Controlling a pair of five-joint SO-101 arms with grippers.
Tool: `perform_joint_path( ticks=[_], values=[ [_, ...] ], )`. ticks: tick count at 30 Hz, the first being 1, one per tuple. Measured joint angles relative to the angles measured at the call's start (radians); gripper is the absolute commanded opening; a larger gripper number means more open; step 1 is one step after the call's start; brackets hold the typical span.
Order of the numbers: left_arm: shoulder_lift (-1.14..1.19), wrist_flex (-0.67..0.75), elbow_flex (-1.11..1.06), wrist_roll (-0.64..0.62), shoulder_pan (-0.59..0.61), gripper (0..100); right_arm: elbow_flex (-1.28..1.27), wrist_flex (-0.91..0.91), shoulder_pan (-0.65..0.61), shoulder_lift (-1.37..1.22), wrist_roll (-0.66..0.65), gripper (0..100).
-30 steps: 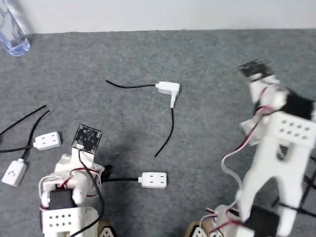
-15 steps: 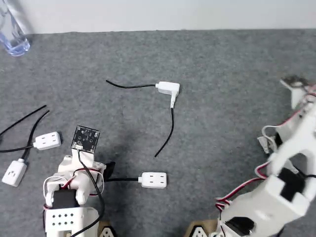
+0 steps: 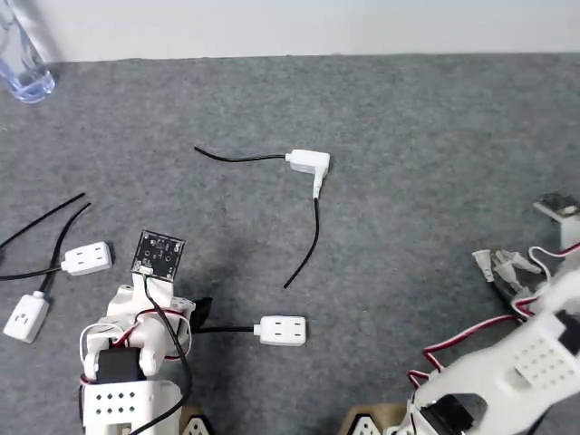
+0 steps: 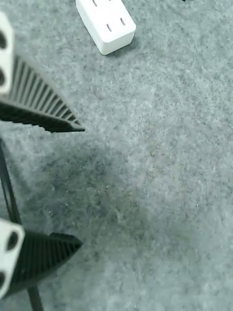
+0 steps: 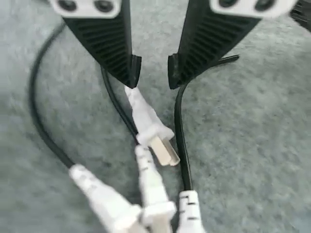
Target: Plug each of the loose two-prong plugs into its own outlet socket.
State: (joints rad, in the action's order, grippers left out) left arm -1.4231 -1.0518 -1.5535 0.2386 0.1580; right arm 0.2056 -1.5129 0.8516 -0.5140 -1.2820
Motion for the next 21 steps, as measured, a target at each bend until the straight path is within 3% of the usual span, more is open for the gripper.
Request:
perform_joint_path(
  ticks=[9, 21],
  values=[
    [0.0, 0.0, 0.0, 0.0, 0.0, 32, 0.014, 0.109, -0.011, -0.035, -0.058, 9.8],
    [0.0, 0.0, 0.0, 0.0, -0.021, 32, 0.037, 0.014, -0.071, -0.048, -0.061, 9.7]
  ],
)
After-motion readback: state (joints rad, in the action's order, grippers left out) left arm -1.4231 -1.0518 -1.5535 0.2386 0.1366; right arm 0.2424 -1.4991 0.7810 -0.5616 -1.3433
